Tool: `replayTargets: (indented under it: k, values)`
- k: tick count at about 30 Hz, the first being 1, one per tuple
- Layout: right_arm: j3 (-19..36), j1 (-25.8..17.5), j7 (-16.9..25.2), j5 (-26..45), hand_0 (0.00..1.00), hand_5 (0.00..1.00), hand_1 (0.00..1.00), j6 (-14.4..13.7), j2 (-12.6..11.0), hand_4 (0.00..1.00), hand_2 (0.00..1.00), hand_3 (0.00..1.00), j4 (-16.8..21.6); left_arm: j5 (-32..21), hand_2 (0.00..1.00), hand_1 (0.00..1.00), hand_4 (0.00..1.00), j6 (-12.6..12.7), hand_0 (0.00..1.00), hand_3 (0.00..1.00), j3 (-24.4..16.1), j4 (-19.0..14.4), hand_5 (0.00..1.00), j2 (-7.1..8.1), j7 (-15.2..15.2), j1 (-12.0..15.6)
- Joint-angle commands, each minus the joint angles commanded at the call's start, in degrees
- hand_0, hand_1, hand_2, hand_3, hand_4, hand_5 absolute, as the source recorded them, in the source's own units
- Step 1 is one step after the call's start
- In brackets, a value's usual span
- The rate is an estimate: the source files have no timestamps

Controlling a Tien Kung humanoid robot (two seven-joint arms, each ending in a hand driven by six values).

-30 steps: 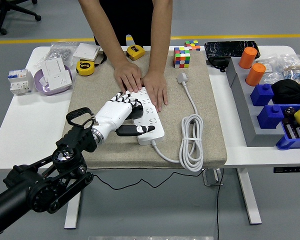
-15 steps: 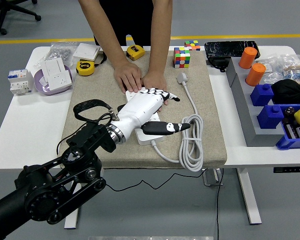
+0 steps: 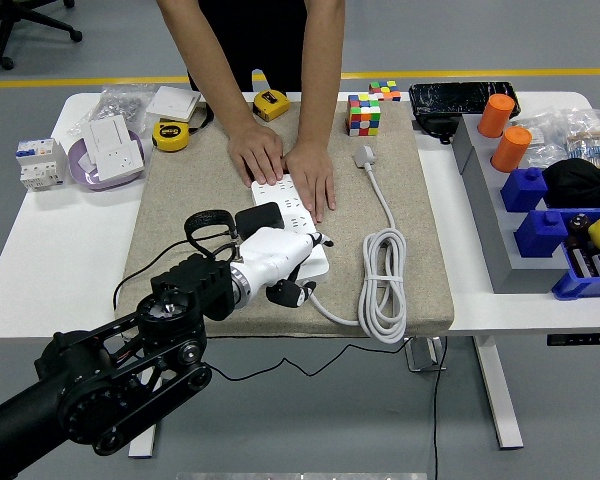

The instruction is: Pick up the plug,place it near the board,insert it into the board,press the button

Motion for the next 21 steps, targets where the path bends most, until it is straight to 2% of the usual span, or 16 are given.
replayTargets:
  k: [9, 19, 21]
  values:
    - [0.07, -0.08, -0.01, 0.00, 0.768, 0.998, 0.770, -0.05, -0.03, 0.998, 0.769, 0.834, 0.00, 0.60, 0.171, 0.051, 0.464, -2.95, 0.115, 0.817, -0.06, 0.89, 0.032, 0.32, 1.96, -0.25]
    - [0.08, 0.06, 0.05, 0.11, 0.768, 0.998, 0.770, -0.04, -0.02, 0.998, 0.769, 0.834, 0.00, 1.14, 0.171, 0.051, 0.464, -2.83, 0.116, 0.814, -0.14, 2.66, 0.031, 0.17, 1.94, -0.33]
    - [0.06, 0.09, 0.08, 0.17, 0.768, 0.998, 0.771, -0.04, -0.02, 0.998, 0.770, 0.834, 0.00, 1.29, 0.170, 0.051, 0.462, -3.24, 0.117, 0.787, -0.15, 2.85, 0.032, 0.18, 2.13, -0.32]
